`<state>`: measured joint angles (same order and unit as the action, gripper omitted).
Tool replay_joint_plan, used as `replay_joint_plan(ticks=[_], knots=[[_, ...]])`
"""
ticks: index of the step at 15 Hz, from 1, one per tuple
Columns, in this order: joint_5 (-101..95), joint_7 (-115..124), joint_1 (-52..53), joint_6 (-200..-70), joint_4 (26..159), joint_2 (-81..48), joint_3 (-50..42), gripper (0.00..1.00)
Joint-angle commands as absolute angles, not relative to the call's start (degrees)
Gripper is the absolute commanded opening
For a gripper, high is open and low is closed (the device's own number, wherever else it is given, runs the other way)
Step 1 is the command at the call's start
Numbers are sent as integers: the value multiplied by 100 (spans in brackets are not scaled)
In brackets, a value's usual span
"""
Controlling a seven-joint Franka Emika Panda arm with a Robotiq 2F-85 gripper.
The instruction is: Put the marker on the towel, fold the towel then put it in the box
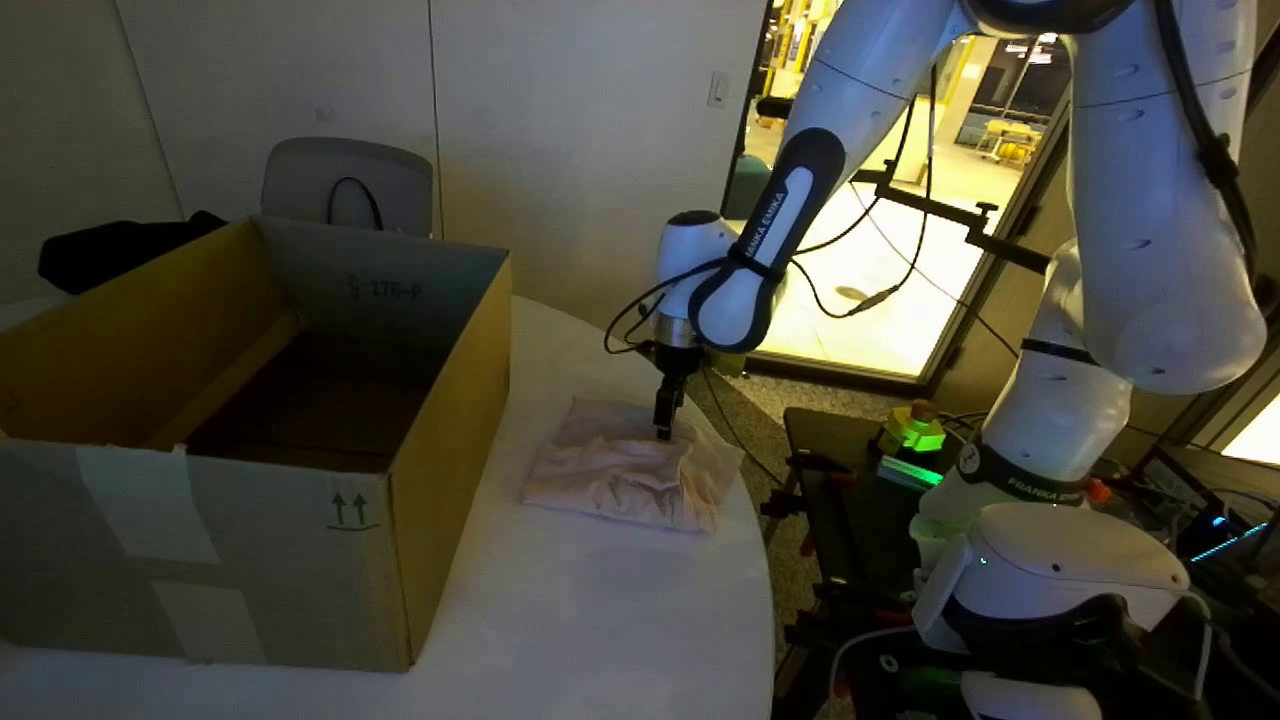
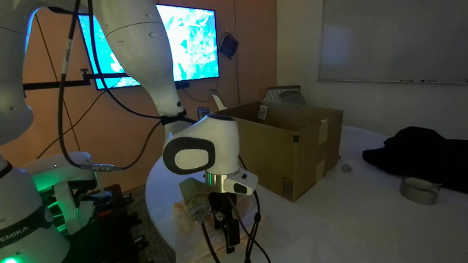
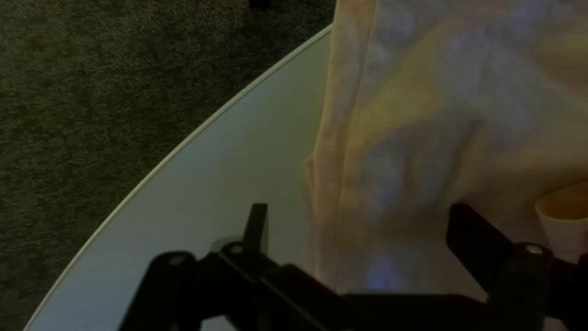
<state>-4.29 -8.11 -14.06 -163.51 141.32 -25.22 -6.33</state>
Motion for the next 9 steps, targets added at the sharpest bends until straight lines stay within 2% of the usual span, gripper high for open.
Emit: replay_joint_plan(ticks=[1,3,6,7,9], knots=[[-162,-1297,-1773,-16248,13562,-3121,-324,100],[-119,-1394,-1894,-16144,13241,-3393,-230,100],[-76,-1508,-2022,-15792,12642,-3703,-141,73],[-75,-1521,-2034,-15682,12462,-3780,-139,59],[-70,-1576,-2050,-15476,12146,-3892,-119,42]])
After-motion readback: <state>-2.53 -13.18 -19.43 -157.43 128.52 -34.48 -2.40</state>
